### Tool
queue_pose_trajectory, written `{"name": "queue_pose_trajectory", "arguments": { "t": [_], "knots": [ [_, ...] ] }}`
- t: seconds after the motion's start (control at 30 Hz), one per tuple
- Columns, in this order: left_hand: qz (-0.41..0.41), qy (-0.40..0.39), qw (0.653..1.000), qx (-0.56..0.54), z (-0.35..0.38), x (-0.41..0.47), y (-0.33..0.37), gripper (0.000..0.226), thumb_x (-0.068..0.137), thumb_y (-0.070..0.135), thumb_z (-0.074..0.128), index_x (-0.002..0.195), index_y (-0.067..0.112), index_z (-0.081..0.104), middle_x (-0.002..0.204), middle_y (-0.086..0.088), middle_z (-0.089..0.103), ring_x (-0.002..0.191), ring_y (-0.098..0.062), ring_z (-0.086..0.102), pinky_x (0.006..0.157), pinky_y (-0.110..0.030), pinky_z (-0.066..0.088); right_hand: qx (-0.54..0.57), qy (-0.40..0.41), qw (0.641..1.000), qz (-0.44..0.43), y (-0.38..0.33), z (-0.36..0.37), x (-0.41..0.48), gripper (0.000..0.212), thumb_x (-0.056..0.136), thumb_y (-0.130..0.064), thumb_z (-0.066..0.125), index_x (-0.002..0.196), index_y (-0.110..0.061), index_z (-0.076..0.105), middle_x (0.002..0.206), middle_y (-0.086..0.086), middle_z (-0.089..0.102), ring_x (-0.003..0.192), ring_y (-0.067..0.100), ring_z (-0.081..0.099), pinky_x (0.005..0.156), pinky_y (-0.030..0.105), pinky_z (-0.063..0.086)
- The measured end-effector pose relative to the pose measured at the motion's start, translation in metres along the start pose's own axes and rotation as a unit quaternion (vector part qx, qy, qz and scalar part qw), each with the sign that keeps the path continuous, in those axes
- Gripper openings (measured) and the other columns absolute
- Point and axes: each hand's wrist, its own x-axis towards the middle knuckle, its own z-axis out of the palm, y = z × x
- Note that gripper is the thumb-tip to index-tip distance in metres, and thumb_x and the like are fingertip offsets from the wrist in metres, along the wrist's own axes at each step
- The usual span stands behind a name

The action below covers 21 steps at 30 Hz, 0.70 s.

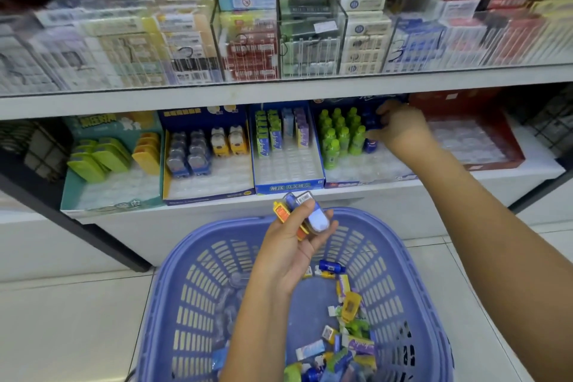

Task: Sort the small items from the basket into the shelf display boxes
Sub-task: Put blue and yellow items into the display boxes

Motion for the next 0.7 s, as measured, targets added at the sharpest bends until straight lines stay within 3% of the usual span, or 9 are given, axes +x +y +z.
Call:
{"name": "queue_pose_trajectory", "arguments": {
  "t": [0.07,0.1,0.17,0.23,0.27,0.4,0.5,0.6,0.7],
  "knots": [
    [0.009,0.007,1.0,-0.024,-0.001,-0.001,0.003,0.029,0.064,0.011,0.073,0.089,0.0,0.062,0.077,-0.016,0.07,0.076,-0.026,0.071,0.066,-0.037,0.059,0.072,0.058,0.995,-0.039,-0.018,-0.008,-0.025,0.035,0.075,-0.02,0.077,0.104,-0.007,0.061,0.096,0.013,0.066,0.085,0.025,0.061,0.072,0.028,0.043],
    [0.015,0.012,0.999,-0.036,-0.002,-0.002,0.004,0.027,0.065,0.011,0.073,0.088,0.0,0.062,0.077,-0.016,0.07,0.075,-0.026,0.071,0.066,-0.036,0.059,0.122,0.047,0.989,-0.075,-0.028,-0.011,-0.043,0.028,0.072,-0.02,0.079,0.094,-0.013,0.063,0.085,0.006,0.066,0.074,0.017,0.06,0.068,0.026,0.044],
    [0.032,0.022,0.998,-0.053,-0.004,-0.003,0.009,0.022,0.072,0.013,0.071,0.087,0.0,0.062,0.078,-0.016,0.069,0.074,-0.025,0.071,0.063,-0.034,0.058,0.213,-0.077,0.959,-0.169,-0.05,-0.015,-0.083,0.03,0.066,-0.022,0.084,0.089,-0.025,0.064,0.083,-0.008,0.063,0.066,0.003,0.058,0.066,0.022,0.048],
    [0.049,0.021,0.998,-0.04,-0.006,-0.004,0.016,0.018,0.083,0.018,0.064,0.092,0.002,0.063,0.087,-0.017,0.071,0.079,-0.025,0.071,0.061,-0.031,0.058,0.239,-0.211,0.918,-0.237,-0.072,-0.007,-0.119,0.044,0.066,-0.021,0.084,0.103,-0.032,0.064,0.101,-0.014,0.06,0.08,0.0,0.058,0.071,0.016,0.05],
    [0.056,0.018,0.998,-0.024,-0.008,-0.004,0.019,0.021,0.089,0.022,0.058,0.098,0.004,0.064,0.094,-0.017,0.071,0.085,-0.026,0.07,0.06,-0.03,0.057,0.229,-0.234,0.908,-0.261,-0.08,0.001,-0.129,0.049,0.068,-0.017,0.082,0.111,-0.032,0.062,0.108,-0.015,0.057,0.086,0.001,0.057,0.076,0.014,0.05],
    [0.081,0.037,0.996,0.022,-0.022,-0.009,0.034,0.03,0.095,0.032,0.047,0.096,0.007,0.062,0.083,-0.01,0.069,0.078,-0.017,0.067,0.071,-0.03,0.051,0.194,-0.122,0.919,-0.321,-0.107,0.031,-0.148,0.034,0.081,-0.01,0.071,0.114,-0.016,0.064,0.108,-0.004,0.061,0.091,0.009,0.059,0.084,0.032,0.05],
    [0.093,0.042,0.994,0.036,-0.034,-0.016,0.05,0.032,0.094,0.037,0.049,0.101,0.008,0.061,0.088,-0.011,0.064,0.081,-0.018,0.062,0.074,-0.03,0.048,0.117,-0.056,0.901,-0.414,-0.123,0.044,-0.152,0.026,0.086,-0.01,0.065,0.112,-0.005,0.064,0.118,0.009,0.062,0.101,0.026,0.063,0.082,0.042,0.053],
    [0.098,0.039,0.994,0.029,-0.044,-0.021,0.065,0.044,0.094,0.047,0.044,0.103,0.008,0.064,0.094,-0.012,0.068,0.086,-0.018,0.065,0.075,-0.029,0.054,0.092,0.013,0.872,-0.48,-0.142,0.05,-0.15,0.023,0.089,-0.016,0.058,0.107,-0.004,0.064,0.112,0.01,0.063,0.096,0.027,0.064,0.074,0.036,0.055],
    [0.107,0.066,0.992,0.014,-0.055,-0.023,0.078,0.048,0.095,0.052,0.038,0.099,0.01,0.062,0.079,-0.009,0.065,0.069,-0.015,0.061,0.061,-0.025,0.052,0.18,0.02,0.889,-0.42,-0.167,0.055,-0.136,0.023,0.092,-0.025,0.055,0.106,-0.007,0.061,0.104,0.002,0.06,0.089,0.014,0.058,0.074,0.028,0.05]
  ]
}}
